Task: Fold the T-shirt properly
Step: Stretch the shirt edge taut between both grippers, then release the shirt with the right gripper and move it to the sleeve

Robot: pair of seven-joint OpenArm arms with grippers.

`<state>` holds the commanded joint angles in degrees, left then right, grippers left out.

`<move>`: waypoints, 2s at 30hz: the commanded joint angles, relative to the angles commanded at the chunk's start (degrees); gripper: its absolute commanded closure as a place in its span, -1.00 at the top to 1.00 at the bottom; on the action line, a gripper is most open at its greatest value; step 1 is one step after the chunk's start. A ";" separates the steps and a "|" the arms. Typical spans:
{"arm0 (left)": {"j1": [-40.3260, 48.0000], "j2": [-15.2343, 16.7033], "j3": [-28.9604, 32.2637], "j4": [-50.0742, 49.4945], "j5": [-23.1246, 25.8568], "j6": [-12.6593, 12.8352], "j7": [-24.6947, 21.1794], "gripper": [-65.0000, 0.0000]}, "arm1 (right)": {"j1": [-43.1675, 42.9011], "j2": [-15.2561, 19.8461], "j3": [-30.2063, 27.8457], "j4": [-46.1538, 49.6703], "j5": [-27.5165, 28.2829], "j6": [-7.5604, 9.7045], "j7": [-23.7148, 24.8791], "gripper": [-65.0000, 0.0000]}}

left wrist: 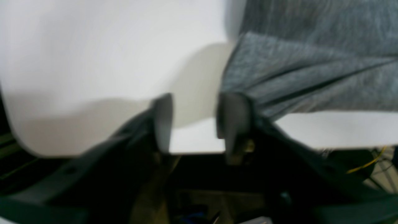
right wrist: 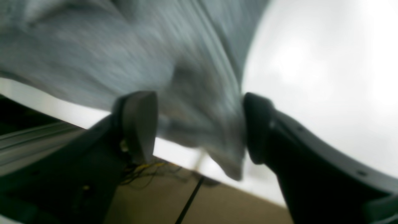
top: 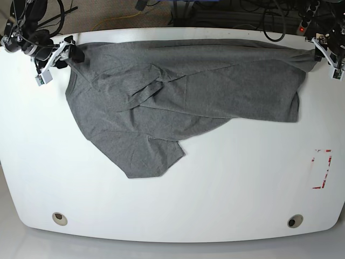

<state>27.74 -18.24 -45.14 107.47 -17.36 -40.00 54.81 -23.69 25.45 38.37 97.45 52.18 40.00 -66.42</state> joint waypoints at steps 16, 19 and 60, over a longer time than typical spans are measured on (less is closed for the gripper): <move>-10.99 -1.05 0.35 1.58 -4.04 0.00 4.84 0.09 | 28.04 0.18 -5.71 -17.23 -18.37 0.00 0.44 0.32; -13.54 -0.44 0.35 1.49 -0.88 0.00 4.84 0.09 | 32.88 0.35 -8.44 -22.77 -19.08 0.00 2.73 0.32; -20.13 1.93 5.89 1.23 4.40 0.00 4.84 0.10 | 59.87 -9.32 -38.95 -67.25 -24.79 0.00 37.01 0.02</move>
<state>7.60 -16.31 -39.25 108.70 -12.97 -40.00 59.65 36.18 16.13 -0.57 30.20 27.38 40.00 -29.41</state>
